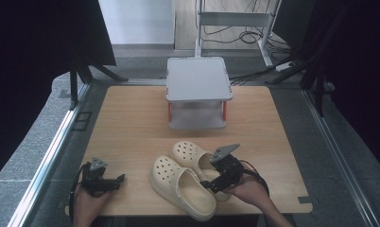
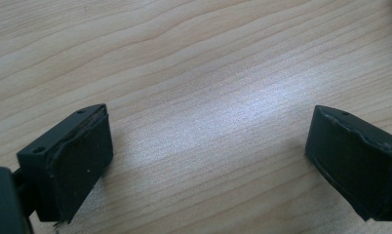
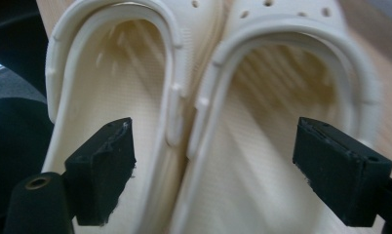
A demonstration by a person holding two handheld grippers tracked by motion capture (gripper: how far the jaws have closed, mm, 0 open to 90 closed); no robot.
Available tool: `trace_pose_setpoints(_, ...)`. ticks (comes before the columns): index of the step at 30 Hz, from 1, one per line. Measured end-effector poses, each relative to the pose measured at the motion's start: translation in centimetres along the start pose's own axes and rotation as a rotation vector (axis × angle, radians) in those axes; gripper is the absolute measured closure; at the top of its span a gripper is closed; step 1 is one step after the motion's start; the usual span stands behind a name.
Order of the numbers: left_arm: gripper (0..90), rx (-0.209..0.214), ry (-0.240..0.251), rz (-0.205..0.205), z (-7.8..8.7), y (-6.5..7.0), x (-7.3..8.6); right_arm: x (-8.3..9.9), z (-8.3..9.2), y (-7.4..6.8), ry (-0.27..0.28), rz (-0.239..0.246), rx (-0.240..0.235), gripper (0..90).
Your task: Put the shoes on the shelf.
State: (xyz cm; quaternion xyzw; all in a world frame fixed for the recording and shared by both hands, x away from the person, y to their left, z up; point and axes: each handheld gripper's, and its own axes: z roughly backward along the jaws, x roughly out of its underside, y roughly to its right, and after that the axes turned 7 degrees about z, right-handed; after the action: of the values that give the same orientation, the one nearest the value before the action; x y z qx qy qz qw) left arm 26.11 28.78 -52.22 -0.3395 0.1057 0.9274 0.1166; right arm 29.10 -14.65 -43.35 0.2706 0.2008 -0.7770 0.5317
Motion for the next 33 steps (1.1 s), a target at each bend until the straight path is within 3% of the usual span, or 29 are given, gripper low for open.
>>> trace_pose_setpoints(6,3.3,0.0,0.0,0.0,0.0,0.0,0.0,-0.9,-2.4,-0.8,-0.017,-0.012,-0.017,23.1)
trace_pose_setpoints(18,3.3,0.0,0.0,0.0,0.0,0.0,0.0,-3.1,-6.5,-1.1,-0.064,-0.036,0.039,39.7)
trace_pose_setpoints(21,3.4,0.0,0.0,0.0,0.0,0.0,0.0,-3.4,-6.9,-1.1,-0.074,-0.04,0.08,48.6)
trace_pose_setpoints(25,3.3,0.0,0.0,0.0,0.0,0.0,0.0,-3.4,-6.5,-0.8,-0.089,-0.052,0.079,61.6)
trace_pose_setpoints(33,3.3,0.0,0.001,-0.001,0.0,0.0,0.0,-4.2,-6.1,-0.6,-0.174,-0.05,0.046,64.9)
